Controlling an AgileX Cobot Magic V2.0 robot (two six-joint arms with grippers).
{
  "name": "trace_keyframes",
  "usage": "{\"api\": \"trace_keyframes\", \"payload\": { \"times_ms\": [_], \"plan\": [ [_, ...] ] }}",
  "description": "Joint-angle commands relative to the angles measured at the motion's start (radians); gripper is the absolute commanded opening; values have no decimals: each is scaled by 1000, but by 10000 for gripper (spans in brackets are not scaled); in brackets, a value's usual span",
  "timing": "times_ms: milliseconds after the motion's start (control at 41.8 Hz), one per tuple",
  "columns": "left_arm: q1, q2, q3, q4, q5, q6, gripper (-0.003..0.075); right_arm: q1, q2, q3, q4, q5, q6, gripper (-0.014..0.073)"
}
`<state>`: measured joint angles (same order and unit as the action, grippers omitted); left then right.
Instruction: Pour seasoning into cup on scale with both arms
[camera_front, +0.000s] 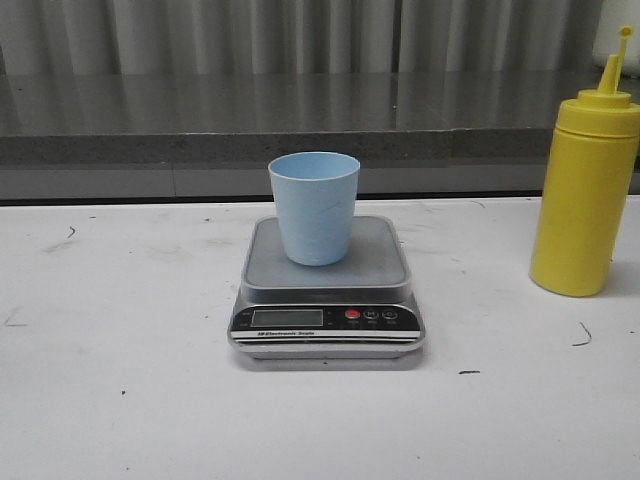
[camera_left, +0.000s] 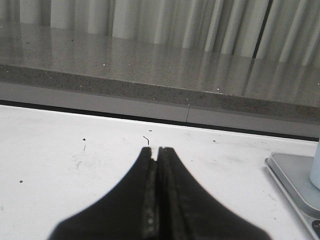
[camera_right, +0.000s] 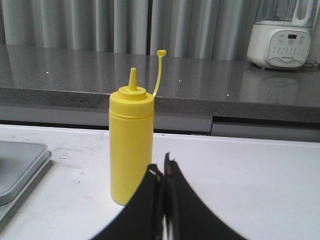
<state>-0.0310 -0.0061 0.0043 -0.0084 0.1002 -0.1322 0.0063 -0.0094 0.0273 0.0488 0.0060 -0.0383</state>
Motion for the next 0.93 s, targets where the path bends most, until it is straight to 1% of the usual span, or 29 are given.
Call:
{"api": "trace_keyframes", "payload": {
  "times_ms": [0,167,909],
  "plan": [
    [0,-15,25,1,-71,-6,-20,-5,-18,-6,45,-65,3,-117],
    [0,-15,25,1,-71,-6,-20,-5,-18,-6,53,-45,3,-117],
    [0,-15,25,1,-71,-6,-20,-5,-17,-6,53,-47,2,-117]
  ]
}}
